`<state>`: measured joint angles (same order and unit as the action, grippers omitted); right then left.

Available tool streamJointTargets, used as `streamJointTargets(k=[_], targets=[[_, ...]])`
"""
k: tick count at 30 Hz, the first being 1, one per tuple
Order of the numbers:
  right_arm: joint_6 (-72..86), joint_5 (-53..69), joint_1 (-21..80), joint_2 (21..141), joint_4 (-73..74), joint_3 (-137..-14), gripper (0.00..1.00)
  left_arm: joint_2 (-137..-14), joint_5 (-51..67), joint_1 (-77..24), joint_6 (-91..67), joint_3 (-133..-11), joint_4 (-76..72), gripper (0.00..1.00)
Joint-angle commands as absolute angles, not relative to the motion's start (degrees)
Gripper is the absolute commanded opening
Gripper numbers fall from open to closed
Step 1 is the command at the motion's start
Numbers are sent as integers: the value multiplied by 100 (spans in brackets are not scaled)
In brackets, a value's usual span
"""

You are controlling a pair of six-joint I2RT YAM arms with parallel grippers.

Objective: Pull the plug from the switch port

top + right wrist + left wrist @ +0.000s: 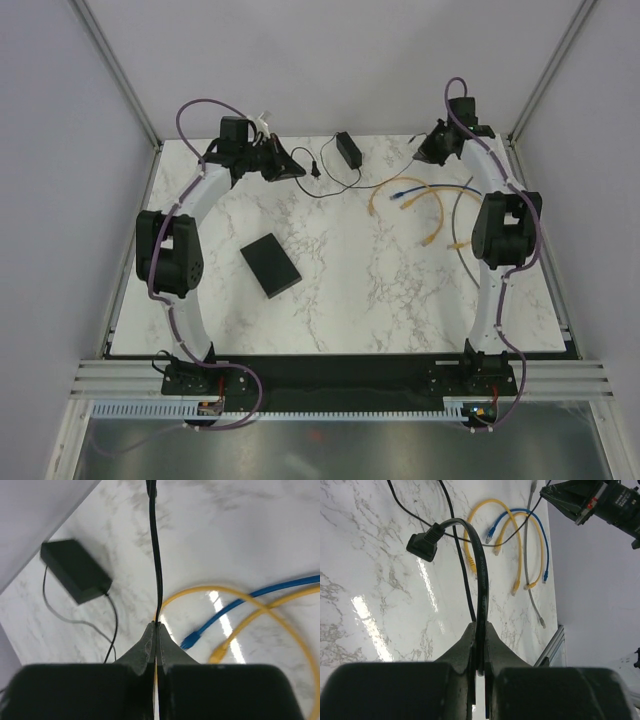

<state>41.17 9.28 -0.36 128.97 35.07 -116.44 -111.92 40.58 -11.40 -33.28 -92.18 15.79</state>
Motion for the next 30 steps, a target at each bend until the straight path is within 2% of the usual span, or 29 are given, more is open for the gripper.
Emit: streamJointTargets(k=[1, 9, 17, 21, 23, 26, 27, 29, 30], targets=[[3674, 1713, 790, 12254, 3490, -11953, 0, -10705, 4008, -1011, -3050, -9439, 1679, 2], [3963, 2689, 1862, 12190, 3270, -12129, 0, -10985, 4122, -923, -3129, -9466, 1758, 4], [4579, 2707, 1890, 13139, 2883, -12436, 6, -11996, 4358, -835, -3463, -9983, 1767, 10], [4623, 2628, 1881, 13666, 2856, -12761, 14, -12646, 4675, -695, -3655, -10773, 1925, 24], [4623, 2628, 1881, 13947, 2848, -12867, 15, -12910, 4816, -659, -3796, -10950, 1916, 26], [4579, 2672, 1872, 14220, 2874, -12981, 23, -13069, 5009, -624, -3762, -11197, 1977, 35], [4570, 2681, 1872, 14247, 2900, -12929, 31, -13061, 5018, -589, -3727, -11249, 2038, 39], [4457, 2707, 1863, 14203, 2962, -12824, 40, -12938, 4914, -536, -3551, -11233, 2232, 43], [4395, 2690, 1863, 14116, 3005, -12728, 51, -12877, 4835, -467, -3446, -11206, 2328, 45]])
